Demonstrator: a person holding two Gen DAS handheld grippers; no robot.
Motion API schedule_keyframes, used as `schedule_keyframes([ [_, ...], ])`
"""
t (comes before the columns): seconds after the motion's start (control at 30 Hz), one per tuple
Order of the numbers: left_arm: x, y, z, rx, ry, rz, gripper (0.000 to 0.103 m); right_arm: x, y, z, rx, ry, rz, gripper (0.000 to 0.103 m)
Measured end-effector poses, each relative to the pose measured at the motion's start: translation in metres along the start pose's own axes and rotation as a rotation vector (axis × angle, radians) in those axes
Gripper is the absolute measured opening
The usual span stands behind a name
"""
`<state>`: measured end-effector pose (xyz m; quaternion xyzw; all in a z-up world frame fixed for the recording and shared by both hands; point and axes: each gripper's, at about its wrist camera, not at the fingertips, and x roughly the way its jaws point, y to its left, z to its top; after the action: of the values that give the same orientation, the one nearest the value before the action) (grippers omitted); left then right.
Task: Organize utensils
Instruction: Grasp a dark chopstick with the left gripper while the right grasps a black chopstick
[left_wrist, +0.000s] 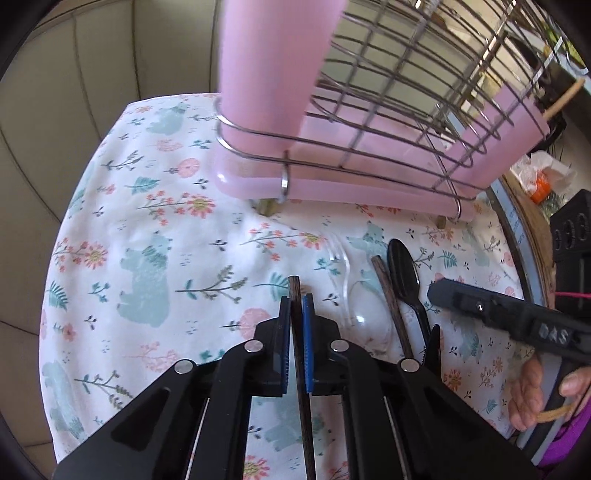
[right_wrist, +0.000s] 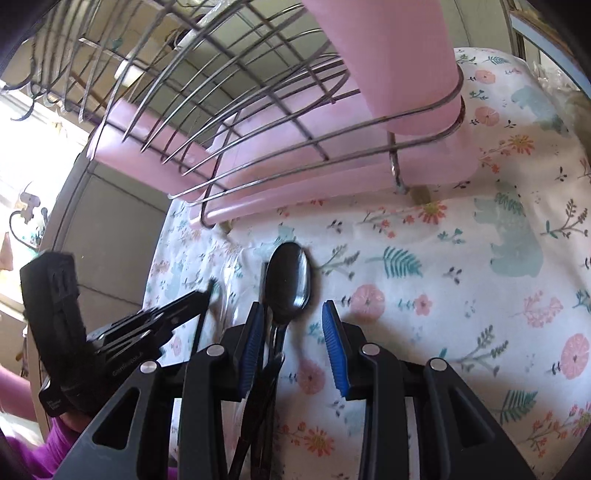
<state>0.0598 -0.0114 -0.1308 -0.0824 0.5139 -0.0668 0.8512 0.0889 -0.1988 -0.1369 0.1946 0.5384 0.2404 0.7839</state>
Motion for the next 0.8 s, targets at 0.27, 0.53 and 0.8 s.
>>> schedule_keyframes([
  [0.27,-0.004,0.018,-0.004,-0.045,-0.001,-0.014,0.005,0.024,0.012,0.012,-0.045,0.007,-0.071,0.025],
  [0.53,-0.007,0.031,-0.005,-0.07,-0.003,-0.032,0.005,0.015,0.01,0.011,-0.051,-0.033,-0.075,0.001],
  [0.8,-0.045,0.06,-0.002,-0.095,-0.09,-0.055,0.005,-0.03,0.012,0.011,-0.05,-0.161,-0.048,0.001],
])
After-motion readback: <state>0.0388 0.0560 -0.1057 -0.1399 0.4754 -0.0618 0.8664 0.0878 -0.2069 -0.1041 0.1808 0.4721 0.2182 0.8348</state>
